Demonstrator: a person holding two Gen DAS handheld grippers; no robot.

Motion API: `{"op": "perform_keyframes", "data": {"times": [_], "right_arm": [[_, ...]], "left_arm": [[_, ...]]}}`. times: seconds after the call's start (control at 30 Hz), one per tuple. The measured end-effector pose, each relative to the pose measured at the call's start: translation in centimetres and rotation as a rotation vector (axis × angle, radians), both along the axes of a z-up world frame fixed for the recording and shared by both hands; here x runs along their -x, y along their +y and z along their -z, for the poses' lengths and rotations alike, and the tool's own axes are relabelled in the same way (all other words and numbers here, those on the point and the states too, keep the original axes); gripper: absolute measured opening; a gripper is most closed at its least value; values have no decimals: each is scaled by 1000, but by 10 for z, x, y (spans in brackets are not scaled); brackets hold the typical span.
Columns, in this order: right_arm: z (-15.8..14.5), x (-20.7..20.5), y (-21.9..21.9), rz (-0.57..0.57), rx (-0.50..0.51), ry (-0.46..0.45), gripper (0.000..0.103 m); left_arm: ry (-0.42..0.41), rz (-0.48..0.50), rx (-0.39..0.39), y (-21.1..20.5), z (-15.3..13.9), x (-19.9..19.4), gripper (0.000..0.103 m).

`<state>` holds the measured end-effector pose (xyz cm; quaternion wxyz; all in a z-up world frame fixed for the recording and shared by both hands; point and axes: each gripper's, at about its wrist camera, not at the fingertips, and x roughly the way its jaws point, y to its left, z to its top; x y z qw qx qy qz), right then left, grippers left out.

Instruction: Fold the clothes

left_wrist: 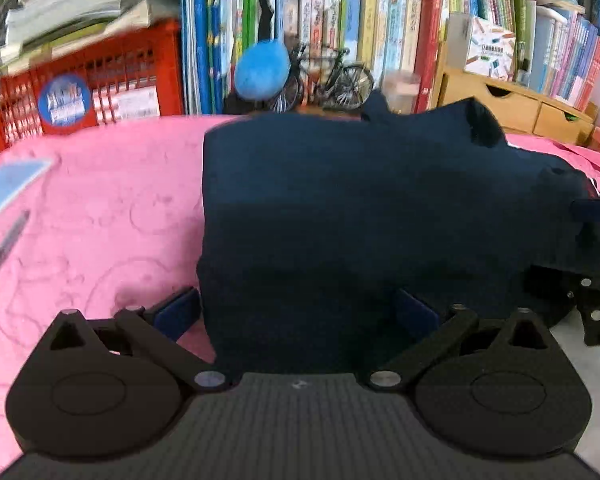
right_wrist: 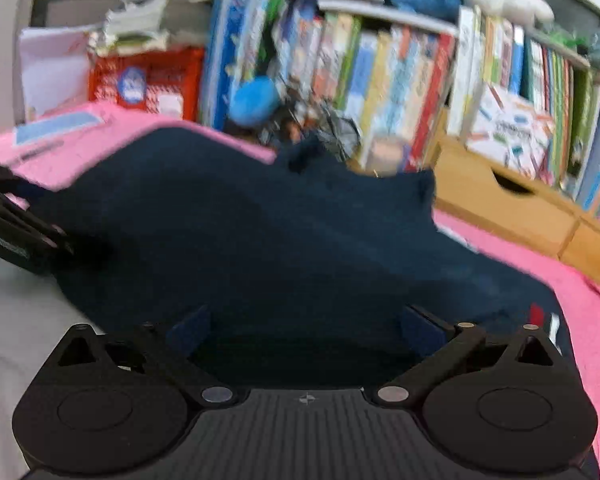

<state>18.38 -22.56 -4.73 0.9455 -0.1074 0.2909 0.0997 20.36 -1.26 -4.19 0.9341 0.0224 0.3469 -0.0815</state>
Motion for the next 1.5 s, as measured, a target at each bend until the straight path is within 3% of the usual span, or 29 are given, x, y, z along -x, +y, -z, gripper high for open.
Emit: {"op": "perform_keyframes", "data": {"times": [0.17, 0.27, 0.5, 0.67, 0.77, 0.9, 1.0, 1.1, 1.2, 1.27, 1.37, 1.5], "right_arm": [[4, 0, -52, 144, -68, 39, 100], [4, 6, -78, 131, -58, 47, 96], [-10, 21, -57, 140, 100, 3, 103], [-10, 19, -27, 71, 181, -25, 103], [2, 2, -18, 44, 125, 12, 97], [5, -18, -21, 66, -51, 56, 98], [3, -19, -33, 88, -65, 60, 99], [-4, -10, -51, 70, -129, 41, 100], [-21, 5, -64, 51, -191, -30, 101], [-31, 7, -60, 22, -177, -82, 103], [-31, -9, -33, -39, -93, -99, 103], [-12, -44, 19, -136, -33, -72, 103]], "left_arm": [[-5, 4, -6, 0, 5, 1, 103], [-7, 3, -7, 0, 5, 3, 103], [-11, -15, 2, 4, 3, 5, 103], [-10, -169, 23, 44, 4, 9, 103], [-8, -220, 18, 69, 1, 16, 103], [-67, -245, 15, 81, -22, 31, 103], [-151, -190, 68, 70, -45, 36, 103], [-200, -77, 93, 33, -49, 22, 103], [-173, -3, 50, -7, -35, -8, 103], [-140, 14, 16, -25, -24, -29, 103], [-67, -8, 17, -31, -6, -61, 103], [-24, -9, 13, -26, 8, -65, 103]]}}
